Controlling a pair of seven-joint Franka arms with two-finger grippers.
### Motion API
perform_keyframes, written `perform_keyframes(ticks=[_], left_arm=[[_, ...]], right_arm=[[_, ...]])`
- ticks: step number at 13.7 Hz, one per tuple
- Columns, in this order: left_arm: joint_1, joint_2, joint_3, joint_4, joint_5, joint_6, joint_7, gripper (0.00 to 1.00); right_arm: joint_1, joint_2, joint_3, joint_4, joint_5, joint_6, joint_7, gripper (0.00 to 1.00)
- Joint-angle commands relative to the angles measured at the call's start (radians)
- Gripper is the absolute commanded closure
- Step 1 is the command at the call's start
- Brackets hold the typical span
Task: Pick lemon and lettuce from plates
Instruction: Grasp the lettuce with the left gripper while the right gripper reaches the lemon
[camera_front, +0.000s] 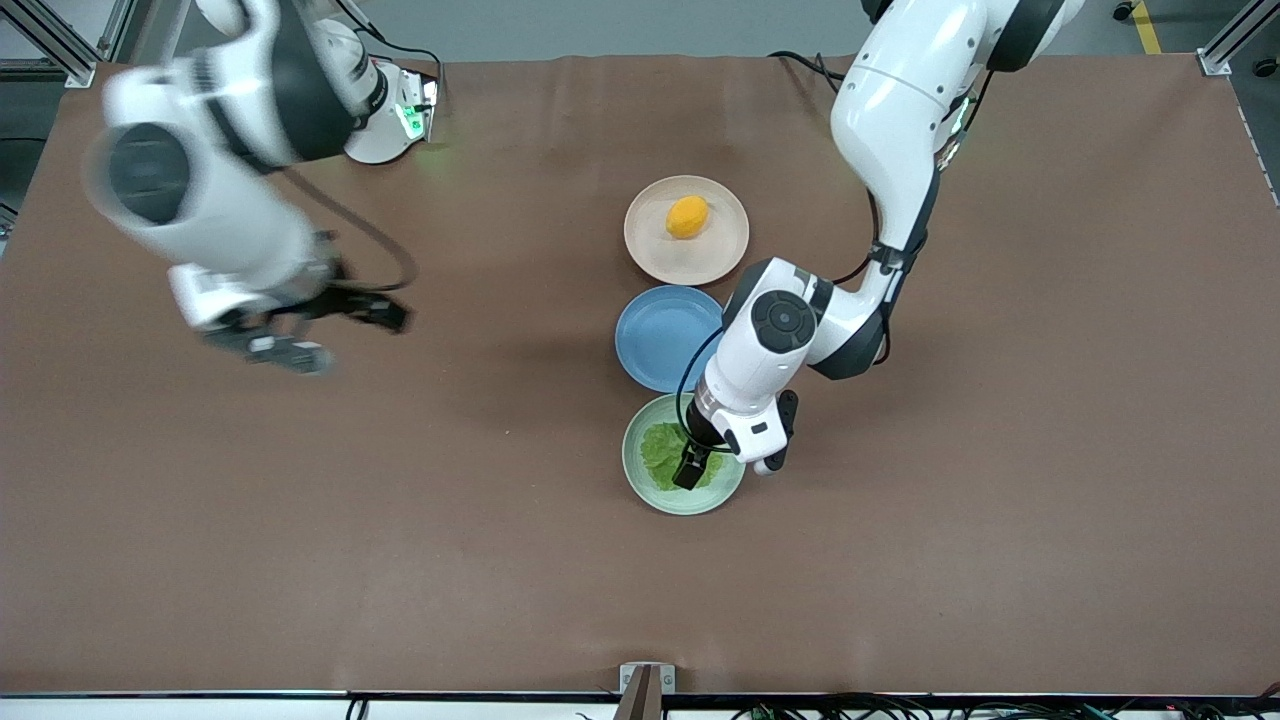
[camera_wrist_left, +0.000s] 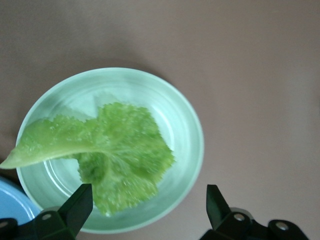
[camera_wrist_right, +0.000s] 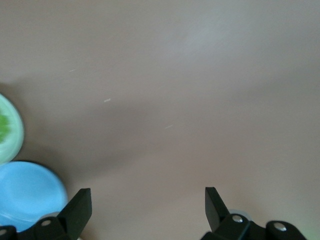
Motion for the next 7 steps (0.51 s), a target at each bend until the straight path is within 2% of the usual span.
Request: perform_keyframes(ticks=[1,7], left_arm=[[-0.019,0.043,0.009,0.031,-0.018,0.005,-0.014,0.00],[-0.032,0.071,0.009,0.031,-0.018,0.006,-0.009,0.00]], right_arm=[[0.164,-0.053,-0.012,-0.155,0.013,0.144,0.271,0.00],[0.471,-0.026,-0.011,-0.300,0.014,0.441,0.771,0.00]])
